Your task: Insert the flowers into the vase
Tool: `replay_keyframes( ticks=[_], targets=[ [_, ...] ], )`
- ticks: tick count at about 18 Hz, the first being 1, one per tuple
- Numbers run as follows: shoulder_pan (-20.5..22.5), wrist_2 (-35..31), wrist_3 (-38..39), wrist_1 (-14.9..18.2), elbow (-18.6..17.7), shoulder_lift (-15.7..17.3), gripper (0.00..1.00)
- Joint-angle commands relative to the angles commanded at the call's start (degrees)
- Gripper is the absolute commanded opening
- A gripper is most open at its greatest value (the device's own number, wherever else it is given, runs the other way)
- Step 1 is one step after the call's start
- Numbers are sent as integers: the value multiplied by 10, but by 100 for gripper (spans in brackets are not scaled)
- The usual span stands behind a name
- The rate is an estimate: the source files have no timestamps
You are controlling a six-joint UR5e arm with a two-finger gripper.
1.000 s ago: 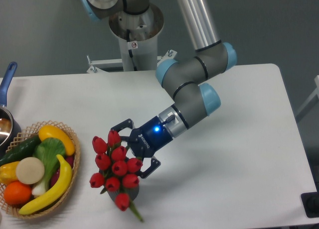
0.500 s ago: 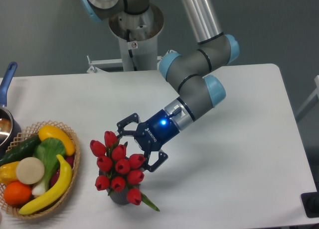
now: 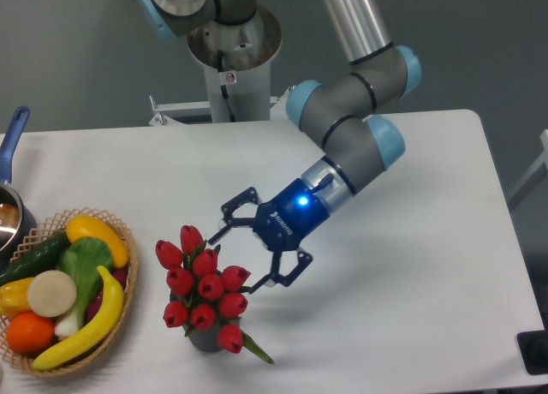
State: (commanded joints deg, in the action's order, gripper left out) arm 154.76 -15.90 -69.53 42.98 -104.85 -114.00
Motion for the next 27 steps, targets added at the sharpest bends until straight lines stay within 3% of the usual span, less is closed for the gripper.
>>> replay_keyframes(
  ticks=[7, 14, 16, 22, 27],
  targets=[
    [66, -15, 4, 0, 10, 9, 100],
    [77, -277, 39, 10, 18, 71, 100],
    [74, -340, 39, 41, 32, 81, 100],
    [59, -562, 33, 182, 115, 89, 100],
    [36, -669, 17, 233, 181, 52, 100]
  ],
)
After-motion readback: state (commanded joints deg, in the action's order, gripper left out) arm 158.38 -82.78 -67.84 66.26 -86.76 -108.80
